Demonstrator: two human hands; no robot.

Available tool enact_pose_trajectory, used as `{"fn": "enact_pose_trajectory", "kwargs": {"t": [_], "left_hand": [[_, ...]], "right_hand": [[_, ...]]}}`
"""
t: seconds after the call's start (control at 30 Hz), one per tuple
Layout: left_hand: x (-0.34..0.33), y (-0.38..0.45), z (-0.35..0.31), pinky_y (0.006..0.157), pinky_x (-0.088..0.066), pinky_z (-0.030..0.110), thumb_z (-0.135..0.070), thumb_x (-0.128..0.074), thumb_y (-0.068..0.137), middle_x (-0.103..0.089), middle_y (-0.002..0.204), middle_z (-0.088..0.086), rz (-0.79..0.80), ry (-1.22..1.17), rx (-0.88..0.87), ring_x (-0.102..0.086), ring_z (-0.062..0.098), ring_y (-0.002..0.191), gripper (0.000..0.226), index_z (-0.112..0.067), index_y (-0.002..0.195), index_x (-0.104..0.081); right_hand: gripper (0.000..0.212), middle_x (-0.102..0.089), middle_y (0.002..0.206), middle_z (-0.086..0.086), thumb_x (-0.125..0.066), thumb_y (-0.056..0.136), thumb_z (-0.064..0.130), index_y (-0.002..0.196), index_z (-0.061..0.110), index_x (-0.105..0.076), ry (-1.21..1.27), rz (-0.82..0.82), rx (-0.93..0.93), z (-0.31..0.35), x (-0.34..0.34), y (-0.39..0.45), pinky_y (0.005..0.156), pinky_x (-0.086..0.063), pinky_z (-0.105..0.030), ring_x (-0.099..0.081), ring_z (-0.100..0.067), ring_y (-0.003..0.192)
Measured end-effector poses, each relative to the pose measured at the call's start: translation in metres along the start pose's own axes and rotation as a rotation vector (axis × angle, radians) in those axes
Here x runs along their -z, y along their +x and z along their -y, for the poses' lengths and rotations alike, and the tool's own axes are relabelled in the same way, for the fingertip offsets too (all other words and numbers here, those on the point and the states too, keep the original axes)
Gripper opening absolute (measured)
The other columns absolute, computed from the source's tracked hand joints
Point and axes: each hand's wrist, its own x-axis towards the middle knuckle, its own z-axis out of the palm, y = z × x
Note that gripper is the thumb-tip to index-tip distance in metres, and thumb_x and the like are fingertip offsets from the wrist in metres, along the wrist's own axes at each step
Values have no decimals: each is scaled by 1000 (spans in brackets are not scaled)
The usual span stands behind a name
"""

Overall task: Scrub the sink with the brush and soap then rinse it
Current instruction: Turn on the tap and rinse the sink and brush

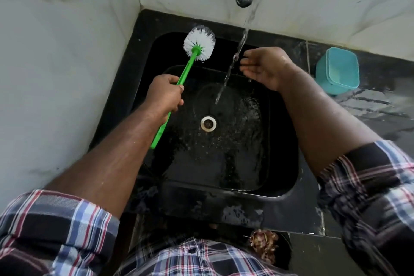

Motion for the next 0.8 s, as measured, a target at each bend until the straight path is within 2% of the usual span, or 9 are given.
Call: {"fn": "enact_pose_trajectory", "kwargs": {"t": [0.13,0.23,0.33,0.43,0.57,0.63,0.7,0.77,0.8], "left_hand": [[6,0,1,42,-40,24,-12,-57,95,-63,90,5,-3,11,-4,-56,12,57,35,-12,130,-56],[14,-1,0,46,-41,27,-14,-57,95,-63,86,5,-11,36,-35,-54,13,58,33,-14,128,-58],[25,2,-1,48,-42,29,-20,-59,95,-60,79,5,-39,83,-84,-51,14,58,24,-18,119,-62],[37,9,-1,46,-40,28,-25,-59,94,-56,73,4,-51,76,-109,-48,15,54,23,-16,114,-65],[53,18,-4,45,-40,27,-28,-61,93,-56,73,3,-75,54,-111,-48,15,53,24,-16,113,-66],[60,21,-6,46,-39,27,-28,-62,92,-54,71,2,-88,38,-111,-46,15,52,22,-15,109,-66],[67,22,-8,46,-39,27,-27,-63,92,-52,68,3,-100,36,-116,-45,15,51,17,-15,104,-66],[71,23,-10,45,-37,26,-25,-63,92,-51,66,4,-118,37,-125,-44,15,49,14,-16,103,-66],[73,23,-10,45,-37,26,-24,-63,92,-50,65,5,-128,36,-126,-43,15,48,12,-16,101,-66]], "right_hand": [[21,-66,100,-18,-47,96,15,93,1,-62,392,9,-99,0,-25,14,83,-59,-36,-67,-30,95],[24,-64,94,-19,-41,96,9,94,-5,-61,587,14,-156,-4,-41,15,69,-61,-33,-65,-29,85],[23,-56,81,-14,-33,94,2,87,0,-56,808,7,-163,-5,-54,14,51,-51,-22,-58,-22,66],[24,-55,70,-11,-29,92,2,83,3,-52,994,10,-142,-4,-62,14,51,-41,-19,-52,-18,59],[25,-58,66,-15,-30,96,7,86,2,-52,1135,-36,-153,-1,-66,19,46,-44,-19,-54,-20,58],[24,-55,73,-12,-30,96,7,88,2,-52,1180,-98,-116,-2,-70,22,54,-48,-22,-54,-21,60],[20,-54,84,-11,-33,93,12,90,4,-51,1058,-176,38,1,-80,29,75,-53,-29,-56,-20,71],[21,-60,113,-16,-40,93,17,102,5,-55,712,-125,112,10,-99,31,100,-45,-36,-63,-25,104],[24,-61,126,-15,-42,95,17,111,6,-57,560,-11,51,16,-110,29,107,-40,-39,-56,-31,125]]}}
